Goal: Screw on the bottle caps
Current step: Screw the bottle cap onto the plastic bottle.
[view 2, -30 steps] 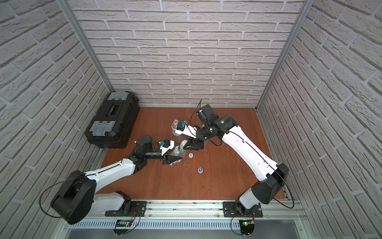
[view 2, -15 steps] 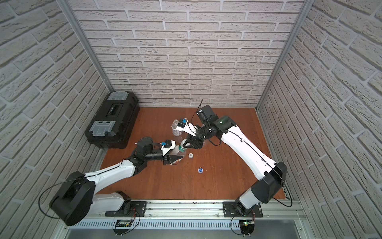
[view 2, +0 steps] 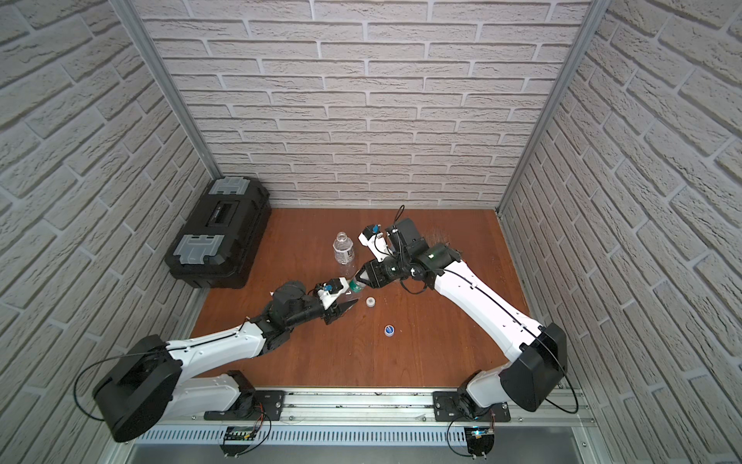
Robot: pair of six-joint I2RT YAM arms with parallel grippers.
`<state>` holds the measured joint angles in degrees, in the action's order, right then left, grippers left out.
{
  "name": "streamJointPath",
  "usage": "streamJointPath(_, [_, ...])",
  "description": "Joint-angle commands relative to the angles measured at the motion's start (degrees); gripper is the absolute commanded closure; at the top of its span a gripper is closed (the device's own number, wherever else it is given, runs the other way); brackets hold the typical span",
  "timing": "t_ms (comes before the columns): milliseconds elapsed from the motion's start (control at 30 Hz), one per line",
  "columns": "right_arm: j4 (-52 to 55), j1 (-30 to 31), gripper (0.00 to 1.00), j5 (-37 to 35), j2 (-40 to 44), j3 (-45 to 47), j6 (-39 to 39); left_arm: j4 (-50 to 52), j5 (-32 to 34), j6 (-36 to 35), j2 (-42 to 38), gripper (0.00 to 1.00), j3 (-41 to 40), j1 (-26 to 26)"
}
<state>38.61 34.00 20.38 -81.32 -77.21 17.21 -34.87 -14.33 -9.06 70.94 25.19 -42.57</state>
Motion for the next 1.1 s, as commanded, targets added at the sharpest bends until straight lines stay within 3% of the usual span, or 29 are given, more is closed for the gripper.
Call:
streamJointPath(0, [-6.88,3.18,0.60,-10.96,0.83,4.60,16.59,-15.55,5.03,-3.19,-1.07,0.51,1.36,-3.12])
streamJointPath(300, [-8.48,8.05,0.58,-23.31,3.01,7.05,37.98,-12.64,12.32,-10.32,1.11,0.51,1.14,-7.38])
streamJointPath(400, [-10.53,8.19,0.45,-24.84,5.10,7.81,37.42,-12.05,13.80,-11.35,2.94,0.51,0.65,-6.76])
streamJointPath(467, [-11.17,8.19,0.27,-23.95,6.08,6.17,31.34,-10.13,13.04,-9.08,3.00,0.51,0.82,-5.23])
streamJointPath(667, [-4.18,7.98,0.10,-22.98,6.74,-2.31,5.02,-1.77,-0.76,-5.34,-0.40,0.50,1.44,0.57])
streamJointPath(733, [-4.02,7.55,0.06,-19.61,7.61,-2.10,-6.59,2.98,-7.97,-5.39,-1.43,0.50,2.45,2.96])
streamJointPath(833, [-2.18,6.36,0.08,-1.80,9.22,0.35,-25.52,7.76,-18.49,-5.05,-2.79,0.51,3.55,6.59])
streamJointPath(867, [-0.57,6.35,0.10,1.09,9.46,0.48,-30.50,9.97,-21.75,-5.07,-3.40,0.51,4.29,7.77])
streamJointPath(1067, [11.19,2.20,0.10,6.53,6.99,-4.34,-50.00,16.18,-31.04,-6.87,-5.46,0.50,6.29,10.70])
